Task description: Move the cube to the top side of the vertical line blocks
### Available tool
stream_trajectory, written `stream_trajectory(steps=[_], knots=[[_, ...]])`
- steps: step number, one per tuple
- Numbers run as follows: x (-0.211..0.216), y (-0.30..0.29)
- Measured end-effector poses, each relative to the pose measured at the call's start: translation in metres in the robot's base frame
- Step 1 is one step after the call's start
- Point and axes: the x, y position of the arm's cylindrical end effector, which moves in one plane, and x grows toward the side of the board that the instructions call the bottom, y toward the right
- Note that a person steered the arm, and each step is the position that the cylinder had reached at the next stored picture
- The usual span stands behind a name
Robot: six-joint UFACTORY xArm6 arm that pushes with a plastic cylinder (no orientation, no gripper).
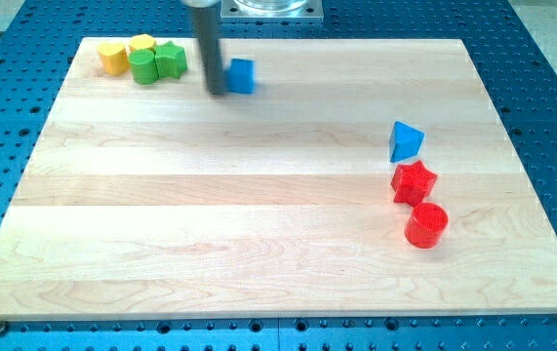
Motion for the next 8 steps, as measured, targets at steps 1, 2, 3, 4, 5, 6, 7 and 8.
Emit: stream_trajectory(steps=[1, 2, 3, 4, 5, 6, 7, 8], knots=[[0.0, 0.07], [-0.003, 0.005], [-0.038, 0.021], [-0.038, 0.107], [-0.01, 0.177], [-0.018, 0.189], [-0.047, 0.212], [-0.057, 0.239]])
